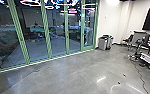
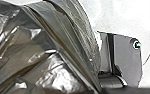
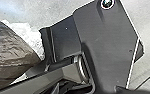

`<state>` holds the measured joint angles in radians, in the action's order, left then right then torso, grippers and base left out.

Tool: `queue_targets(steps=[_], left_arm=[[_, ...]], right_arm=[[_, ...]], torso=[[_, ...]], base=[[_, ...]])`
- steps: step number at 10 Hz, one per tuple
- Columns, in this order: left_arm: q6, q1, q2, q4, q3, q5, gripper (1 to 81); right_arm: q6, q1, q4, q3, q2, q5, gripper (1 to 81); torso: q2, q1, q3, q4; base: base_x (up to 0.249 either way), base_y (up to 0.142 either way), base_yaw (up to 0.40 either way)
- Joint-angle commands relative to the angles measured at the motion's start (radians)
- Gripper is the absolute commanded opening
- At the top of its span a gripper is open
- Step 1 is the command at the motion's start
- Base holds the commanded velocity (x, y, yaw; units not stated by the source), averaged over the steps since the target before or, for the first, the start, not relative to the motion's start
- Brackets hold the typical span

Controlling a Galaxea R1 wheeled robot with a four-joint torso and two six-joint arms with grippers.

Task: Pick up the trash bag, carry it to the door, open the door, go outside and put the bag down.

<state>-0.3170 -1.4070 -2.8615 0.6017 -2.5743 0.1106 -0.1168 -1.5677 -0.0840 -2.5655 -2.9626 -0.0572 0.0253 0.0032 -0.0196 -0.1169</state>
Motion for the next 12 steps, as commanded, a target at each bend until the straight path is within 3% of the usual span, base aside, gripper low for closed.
queue_targets(steps=[1,12], left_arm=[[-0.007,0.067,0.014,0.001,0.000,0.070,1.0],[-0.007,0.067,0.008,-0.002,0.000,0.072,1.0]], right_arm=[[-0.001,0.047,0.012,0.007,0.003,0.057,81.1],[0.005,0.048,0.012,0.004,-0.008,0.059,81.1]], torso=[[0.000,0.000,0.000,0.000],[0.000,0.000,0.000,0.000]], base=[[0.000,0.000,-0.165],[0.000,0.000,-0.161]])
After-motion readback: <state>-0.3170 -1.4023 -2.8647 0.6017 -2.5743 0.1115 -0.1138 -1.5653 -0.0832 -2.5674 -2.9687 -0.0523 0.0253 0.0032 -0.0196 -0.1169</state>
